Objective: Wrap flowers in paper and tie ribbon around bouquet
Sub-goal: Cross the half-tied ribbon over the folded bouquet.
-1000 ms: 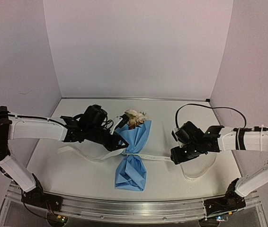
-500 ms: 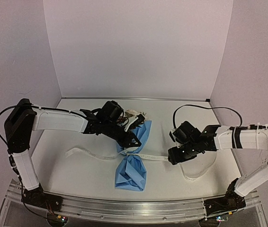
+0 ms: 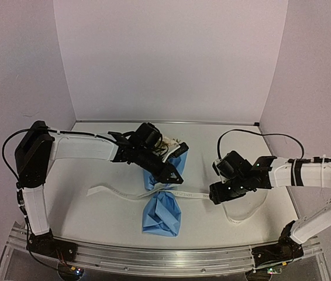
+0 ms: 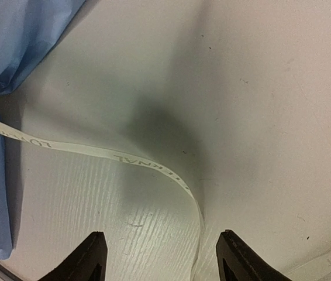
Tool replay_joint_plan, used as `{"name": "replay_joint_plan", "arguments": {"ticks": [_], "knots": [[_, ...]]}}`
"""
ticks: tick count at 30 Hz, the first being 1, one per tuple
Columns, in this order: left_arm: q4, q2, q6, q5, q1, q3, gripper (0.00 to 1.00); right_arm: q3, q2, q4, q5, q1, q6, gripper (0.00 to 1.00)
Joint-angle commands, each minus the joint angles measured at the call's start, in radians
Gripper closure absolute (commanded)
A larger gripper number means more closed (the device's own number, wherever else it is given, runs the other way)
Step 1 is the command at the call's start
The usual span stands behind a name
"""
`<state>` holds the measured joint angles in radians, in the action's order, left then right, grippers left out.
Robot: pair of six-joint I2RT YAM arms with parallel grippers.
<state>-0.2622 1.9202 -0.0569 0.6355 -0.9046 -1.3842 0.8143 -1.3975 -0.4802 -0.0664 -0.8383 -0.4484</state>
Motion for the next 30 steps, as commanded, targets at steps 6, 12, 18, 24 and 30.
{"name": "replay_joint_plan", "arguments": {"ticks": [6,12,18,24,30], "knots": [[-0.01,0.033,0.011,0.032,-0.047,-0.088,0.87,-0.086,0.082,-0.034,-0.043,0.035,-0.026,0.28],[-0.017,0.048,0.013,0.026,-0.056,-0.083,0.9,-0.116,0.028,-0.021,0.08,0.037,-0.048,0.33],[-0.005,0.043,0.012,0.019,-0.059,-0.073,0.92,-0.177,-0.003,-0.003,0.069,0.035,-0.08,0.4],[-0.002,0.038,0.018,0.017,-0.06,-0.074,0.93,-0.241,0.004,0.011,0.066,0.019,-0.113,0.47],[0.005,0.034,0.03,0.021,-0.06,-0.073,0.94,-0.221,0.023,-0.032,-0.007,0.018,-0.09,0.84]]}}
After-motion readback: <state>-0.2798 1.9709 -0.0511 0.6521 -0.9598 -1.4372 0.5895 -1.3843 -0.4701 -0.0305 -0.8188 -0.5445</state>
